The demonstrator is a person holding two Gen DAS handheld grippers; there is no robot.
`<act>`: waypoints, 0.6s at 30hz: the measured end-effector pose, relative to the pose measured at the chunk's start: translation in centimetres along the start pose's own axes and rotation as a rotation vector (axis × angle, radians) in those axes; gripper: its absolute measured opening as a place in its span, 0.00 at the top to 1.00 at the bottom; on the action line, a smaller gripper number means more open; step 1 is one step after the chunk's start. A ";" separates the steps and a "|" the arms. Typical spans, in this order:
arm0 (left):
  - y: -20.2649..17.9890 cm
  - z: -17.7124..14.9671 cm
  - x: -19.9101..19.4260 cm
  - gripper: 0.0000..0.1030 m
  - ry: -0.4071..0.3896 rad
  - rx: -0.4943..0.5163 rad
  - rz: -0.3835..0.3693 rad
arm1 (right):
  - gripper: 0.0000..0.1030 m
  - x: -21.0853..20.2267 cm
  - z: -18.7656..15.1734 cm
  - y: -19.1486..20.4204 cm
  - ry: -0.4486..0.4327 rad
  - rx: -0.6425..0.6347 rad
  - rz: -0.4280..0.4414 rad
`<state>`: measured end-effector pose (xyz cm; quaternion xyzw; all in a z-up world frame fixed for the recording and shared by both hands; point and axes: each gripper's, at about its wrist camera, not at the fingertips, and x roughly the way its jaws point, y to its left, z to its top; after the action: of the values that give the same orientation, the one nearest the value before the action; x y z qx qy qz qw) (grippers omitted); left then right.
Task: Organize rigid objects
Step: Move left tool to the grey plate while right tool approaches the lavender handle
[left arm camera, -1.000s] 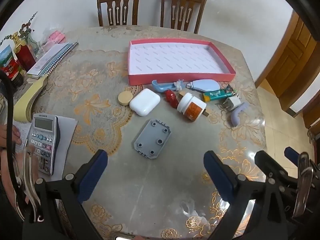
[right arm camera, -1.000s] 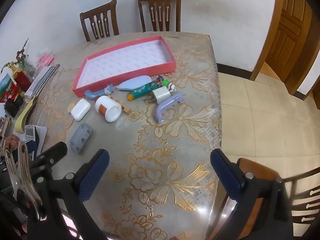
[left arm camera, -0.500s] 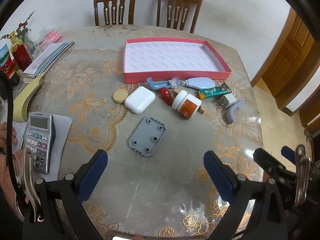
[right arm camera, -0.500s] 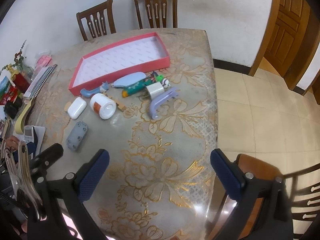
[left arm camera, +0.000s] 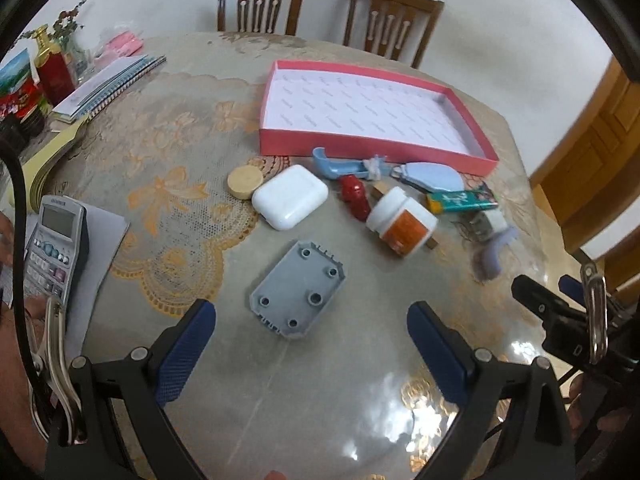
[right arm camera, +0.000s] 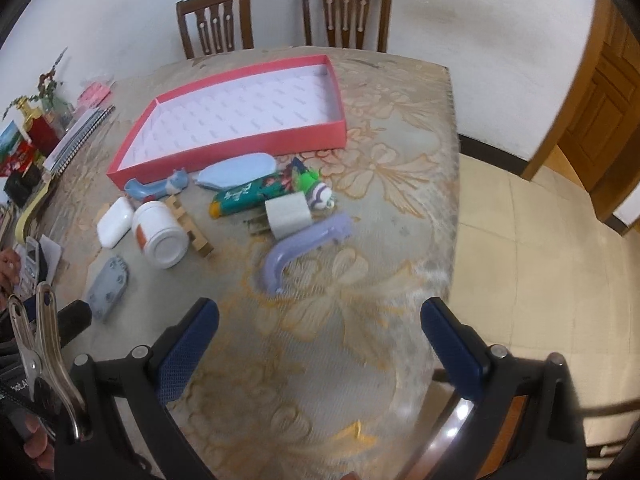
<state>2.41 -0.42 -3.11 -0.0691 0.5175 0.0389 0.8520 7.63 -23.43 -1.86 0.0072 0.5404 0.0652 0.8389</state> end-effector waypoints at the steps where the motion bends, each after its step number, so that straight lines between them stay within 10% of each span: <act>1: -0.1 0.0 0.4 0.04 0.001 0.002 0.011 | 0.00 0.4 0.2 0.0 0.004 -0.010 0.005; 18: -1.0 0.3 5.6 0.15 0.017 0.026 0.083 | 0.03 4.5 2.5 -0.5 -0.006 -0.146 0.027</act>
<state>5.43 -1.41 -7.86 -0.0368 0.5277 0.0670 0.8460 11.79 -23.27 -4.99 -0.0466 0.5314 0.1155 0.8379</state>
